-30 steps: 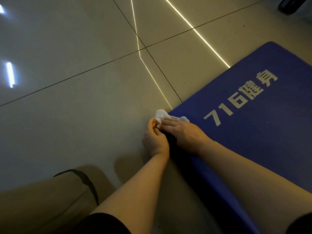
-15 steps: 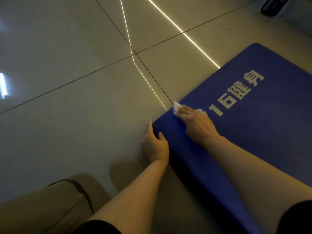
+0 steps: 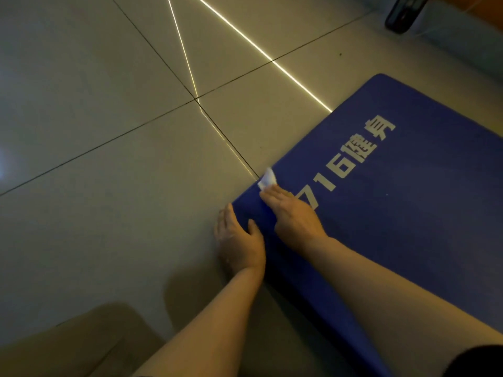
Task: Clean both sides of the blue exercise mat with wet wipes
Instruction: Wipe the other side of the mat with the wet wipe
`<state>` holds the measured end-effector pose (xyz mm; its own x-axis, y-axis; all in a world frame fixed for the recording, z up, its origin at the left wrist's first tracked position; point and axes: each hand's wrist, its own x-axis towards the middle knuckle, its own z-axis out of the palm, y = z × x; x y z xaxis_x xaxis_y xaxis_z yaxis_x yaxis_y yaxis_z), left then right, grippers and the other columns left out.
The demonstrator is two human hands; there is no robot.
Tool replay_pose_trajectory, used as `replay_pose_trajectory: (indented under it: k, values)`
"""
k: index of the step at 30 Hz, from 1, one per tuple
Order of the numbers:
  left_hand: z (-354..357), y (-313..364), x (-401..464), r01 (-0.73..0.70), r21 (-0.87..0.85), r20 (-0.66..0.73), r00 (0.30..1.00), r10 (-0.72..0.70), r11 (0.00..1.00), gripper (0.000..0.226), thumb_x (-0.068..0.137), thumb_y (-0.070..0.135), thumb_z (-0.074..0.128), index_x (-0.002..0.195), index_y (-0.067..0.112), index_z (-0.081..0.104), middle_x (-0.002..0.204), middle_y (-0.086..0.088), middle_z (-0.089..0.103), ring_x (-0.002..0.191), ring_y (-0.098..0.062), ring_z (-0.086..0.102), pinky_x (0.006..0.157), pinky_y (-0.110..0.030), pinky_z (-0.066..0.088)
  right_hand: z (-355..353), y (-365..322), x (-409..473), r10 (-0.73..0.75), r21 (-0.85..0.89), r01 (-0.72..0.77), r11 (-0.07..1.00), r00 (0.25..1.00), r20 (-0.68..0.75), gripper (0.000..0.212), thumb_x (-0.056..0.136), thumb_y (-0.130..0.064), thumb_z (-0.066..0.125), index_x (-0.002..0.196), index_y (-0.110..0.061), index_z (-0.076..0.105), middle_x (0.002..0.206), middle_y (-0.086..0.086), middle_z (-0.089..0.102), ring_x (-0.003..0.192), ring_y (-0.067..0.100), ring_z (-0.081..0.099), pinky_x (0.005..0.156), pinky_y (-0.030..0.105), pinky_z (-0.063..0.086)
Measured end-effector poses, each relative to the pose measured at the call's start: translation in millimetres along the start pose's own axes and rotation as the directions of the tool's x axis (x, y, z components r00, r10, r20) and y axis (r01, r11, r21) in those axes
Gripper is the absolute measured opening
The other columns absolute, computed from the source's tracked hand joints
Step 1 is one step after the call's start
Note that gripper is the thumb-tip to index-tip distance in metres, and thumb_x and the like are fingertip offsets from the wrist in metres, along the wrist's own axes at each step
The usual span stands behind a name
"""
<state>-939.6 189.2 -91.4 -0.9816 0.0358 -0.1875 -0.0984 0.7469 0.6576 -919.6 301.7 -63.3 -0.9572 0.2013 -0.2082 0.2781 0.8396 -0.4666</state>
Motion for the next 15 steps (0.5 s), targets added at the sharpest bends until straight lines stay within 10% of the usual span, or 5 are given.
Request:
replay_pose_trajectory:
  k: [5, 11, 15]
  values:
    - [6, 5, 9, -0.154, -0.008, 0.067, 0.986, 0.154, 0.988, 0.061, 0.092, 0.012, 0.058, 0.148, 0.012, 0.034, 0.155, -0.007, 0.032, 0.147, -0.017, 0.019, 0.117, -0.026, 0.013, -3, -4, -1, -0.179, -0.021, 0.184, 0.983, 0.974, 0.137, 0.060, 0.097, -0.019, 0.045, 0.149, -0.026, 0.017, 0.154, -0.002, 0.025, 0.136, 0.018, 0.034, 0.108, 0.037, 0.035]
    - [15, 12, 14, -0.252, 0.000, 0.150, 0.957, 0.249, 0.968, 0.078, 0.084, 0.035, 0.070, 0.148, 0.009, 0.033, 0.151, -0.009, 0.038, 0.142, -0.021, 0.030, 0.117, -0.044, 0.024, -28, 29, 6, 0.087, -0.065, -0.089, 0.994, 0.995, -0.040, 0.069, 0.091, -0.002, 0.045, 0.149, -0.027, 0.018, 0.149, 0.004, 0.035, 0.128, 0.022, 0.045, 0.101, 0.036, 0.042]
    - [19, 10, 21, -0.266, 0.099, 0.140, 0.958, 0.251, 0.959, 0.073, 0.085, 0.027, 0.068, 0.148, 0.011, 0.033, 0.152, -0.008, 0.037, 0.142, -0.019, 0.029, 0.119, -0.040, 0.022, -10, 6, 1, -0.062, 0.052, 0.057, 0.997, 0.991, 0.117, 0.059, 0.094, -0.013, 0.047, 0.146, -0.026, 0.022, 0.150, 0.001, 0.033, 0.131, 0.020, 0.041, 0.107, 0.036, 0.036]
